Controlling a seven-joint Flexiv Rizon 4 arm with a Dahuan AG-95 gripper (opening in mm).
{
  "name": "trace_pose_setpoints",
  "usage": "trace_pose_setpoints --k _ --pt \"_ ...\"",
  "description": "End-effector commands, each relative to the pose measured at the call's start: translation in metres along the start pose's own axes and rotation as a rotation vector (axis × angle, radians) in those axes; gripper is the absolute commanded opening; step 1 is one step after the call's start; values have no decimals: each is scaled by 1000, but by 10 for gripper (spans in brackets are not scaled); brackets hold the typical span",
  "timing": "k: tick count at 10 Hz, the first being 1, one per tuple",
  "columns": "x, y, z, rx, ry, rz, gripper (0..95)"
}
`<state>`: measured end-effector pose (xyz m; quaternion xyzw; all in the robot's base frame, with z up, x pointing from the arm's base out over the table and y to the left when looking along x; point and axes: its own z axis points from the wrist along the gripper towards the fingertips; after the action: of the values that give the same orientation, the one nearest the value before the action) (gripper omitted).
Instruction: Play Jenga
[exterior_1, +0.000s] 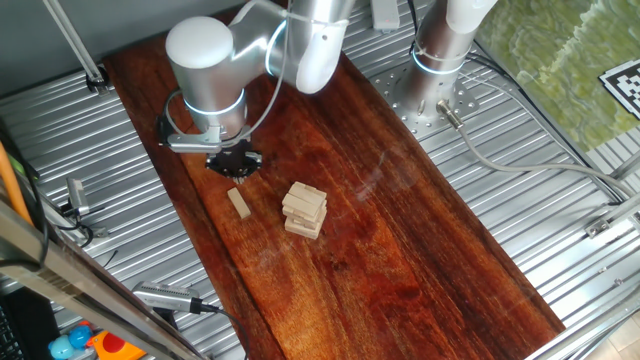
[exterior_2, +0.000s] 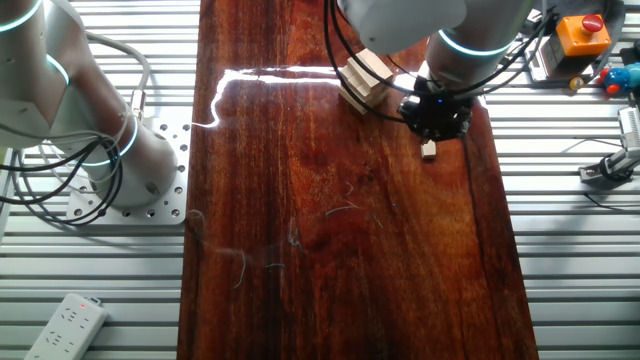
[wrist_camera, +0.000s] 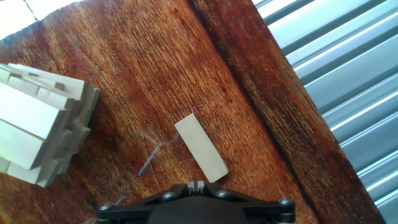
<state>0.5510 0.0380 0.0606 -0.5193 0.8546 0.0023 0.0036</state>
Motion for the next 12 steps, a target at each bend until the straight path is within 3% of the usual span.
trace_pose_setpoints --k 1,2,4,7,11,12 --pt "-55 131 22 -64 76 677 0" --pt "-44 123 25 -85 70 669 0" --pt "-27 114 28 -96 67 642 0" --pt "-21 114 26 -93 67 608 0" --pt "-21 114 25 -49 99 369 0" --pt "-20 113 24 -20 116 195 0"
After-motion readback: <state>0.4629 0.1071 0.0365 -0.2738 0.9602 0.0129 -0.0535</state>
